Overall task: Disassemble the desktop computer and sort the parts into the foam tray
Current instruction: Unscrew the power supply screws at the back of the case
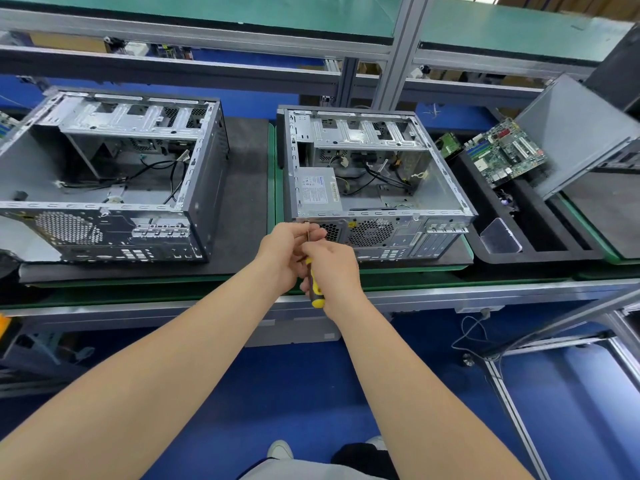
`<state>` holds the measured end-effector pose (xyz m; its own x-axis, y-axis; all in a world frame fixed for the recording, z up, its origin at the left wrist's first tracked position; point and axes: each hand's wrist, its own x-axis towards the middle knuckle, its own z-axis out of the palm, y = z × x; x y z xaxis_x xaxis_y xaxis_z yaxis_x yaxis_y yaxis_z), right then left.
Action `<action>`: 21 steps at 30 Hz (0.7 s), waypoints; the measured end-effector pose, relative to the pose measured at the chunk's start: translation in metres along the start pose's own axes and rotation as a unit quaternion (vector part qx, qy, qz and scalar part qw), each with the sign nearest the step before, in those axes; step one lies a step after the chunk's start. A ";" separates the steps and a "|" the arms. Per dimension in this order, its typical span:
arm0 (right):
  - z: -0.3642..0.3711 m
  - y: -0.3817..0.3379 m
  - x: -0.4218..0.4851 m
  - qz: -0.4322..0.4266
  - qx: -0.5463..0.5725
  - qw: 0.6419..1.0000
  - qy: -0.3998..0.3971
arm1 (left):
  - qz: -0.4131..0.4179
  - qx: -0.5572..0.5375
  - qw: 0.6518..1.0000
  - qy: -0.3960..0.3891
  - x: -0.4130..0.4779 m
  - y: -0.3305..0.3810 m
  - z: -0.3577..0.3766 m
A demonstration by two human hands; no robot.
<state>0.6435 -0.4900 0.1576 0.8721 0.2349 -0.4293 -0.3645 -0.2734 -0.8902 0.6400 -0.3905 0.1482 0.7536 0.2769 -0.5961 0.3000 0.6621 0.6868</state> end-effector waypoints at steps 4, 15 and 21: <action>-0.010 0.000 0.003 0.148 0.253 0.942 -0.165 | -0.008 0.027 1.000 0.006 0.000 0.004 -0.003; -0.006 0.004 0.007 0.088 0.159 0.976 -0.118 | -0.033 -0.064 0.997 -0.032 -0.004 0.006 -0.003; -0.009 0.010 0.010 -0.004 0.058 0.998 -0.040 | -0.034 -0.063 0.997 -0.007 -0.006 0.007 0.000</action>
<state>0.6517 -0.4989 0.1452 0.8485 0.3108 -0.4284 -0.3969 -0.1617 -0.9035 0.6371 -0.3872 0.1570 0.7431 0.2194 -0.6322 0.2746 0.7615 0.5871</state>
